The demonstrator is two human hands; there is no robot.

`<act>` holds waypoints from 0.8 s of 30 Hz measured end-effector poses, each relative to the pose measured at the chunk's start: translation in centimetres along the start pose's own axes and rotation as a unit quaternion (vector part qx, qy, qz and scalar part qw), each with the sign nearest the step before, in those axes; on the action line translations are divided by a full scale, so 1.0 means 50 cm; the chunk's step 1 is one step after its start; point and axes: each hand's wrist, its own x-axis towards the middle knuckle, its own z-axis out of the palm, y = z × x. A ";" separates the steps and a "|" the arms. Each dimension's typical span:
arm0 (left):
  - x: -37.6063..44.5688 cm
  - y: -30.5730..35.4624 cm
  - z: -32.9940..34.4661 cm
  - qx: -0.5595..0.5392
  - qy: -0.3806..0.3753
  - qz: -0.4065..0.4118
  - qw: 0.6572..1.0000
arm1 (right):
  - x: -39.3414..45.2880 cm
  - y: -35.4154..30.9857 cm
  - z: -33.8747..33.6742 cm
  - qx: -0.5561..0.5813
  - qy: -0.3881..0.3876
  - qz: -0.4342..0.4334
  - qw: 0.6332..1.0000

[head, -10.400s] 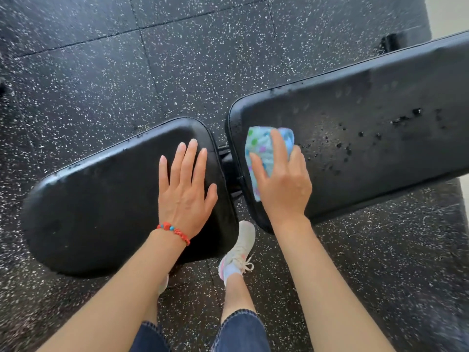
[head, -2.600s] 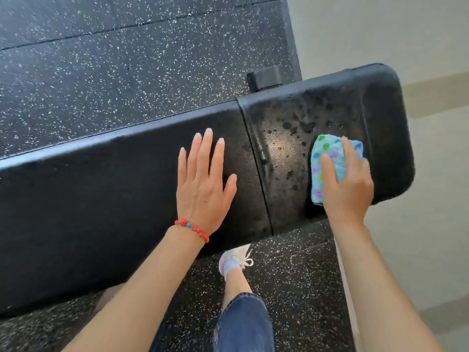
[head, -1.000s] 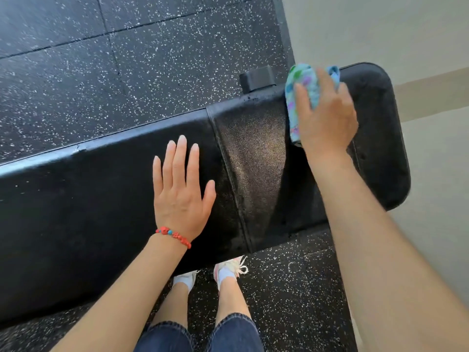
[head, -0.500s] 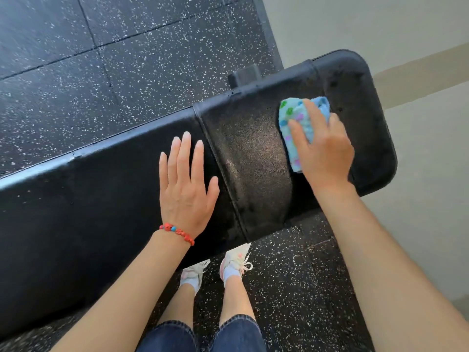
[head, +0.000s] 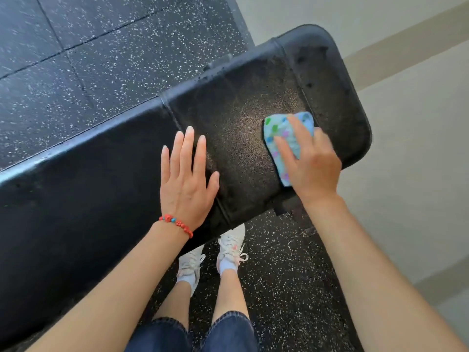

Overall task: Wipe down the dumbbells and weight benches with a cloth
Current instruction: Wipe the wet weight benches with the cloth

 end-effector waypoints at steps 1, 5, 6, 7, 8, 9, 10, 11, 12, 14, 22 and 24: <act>0.000 0.002 0.000 0.002 0.000 0.000 1.000 | 0.014 0.022 -0.008 0.008 0.004 0.060 0.998; 0.003 0.007 -0.005 0.003 -0.002 -0.009 1.000 | -0.001 0.010 -0.015 0.015 0.004 0.132 0.991; 0.004 0.009 -0.007 0.001 -0.001 -0.009 1.000 | -0.016 -0.004 -0.016 0.016 0.002 0.123 0.992; 0.007 0.013 -0.009 -0.004 0.001 -0.006 1.000 | -0.033 -0.012 -0.017 0.012 -0.002 0.103 0.995; 0.011 0.018 -0.011 -0.008 0.003 0.001 1.000 | -0.049 -0.012 -0.020 0.007 -0.008 0.075 0.997; 0.017 0.024 -0.012 -0.011 0.005 0.010 1.000 | -0.062 -0.006 -0.023 0.001 -0.014 0.049 0.999; 0.025 0.030 -0.013 -0.013 0.006 0.018 1.000 | -0.066 0.005 -0.025 -0.002 -0.015 0.028 0.999; 0.034 0.038 -0.011 -0.015 0.008 0.024 1.000 | -0.062 0.017 -0.027 -0.002 -0.015 0.013 1.000; 0.045 0.044 -0.009 -0.017 0.010 0.026 0.999 | -0.053 0.026 -0.028 -0.002 -0.015 0.007 1.000; 0.071 0.058 -0.003 -0.017 0.012 0.024 1.000 | -0.020 0.035 -0.022 0.003 -0.014 0.036 0.999; 0.150 0.095 0.027 0.005 0.002 0.008 1.000 | 0.143 0.055 0.006 0.048 -0.047 0.151 0.986; 0.148 0.094 0.029 0.009 -0.001 0.005 1.000 | 0.128 0.055 0.006 0.047 -0.012 0.129 0.990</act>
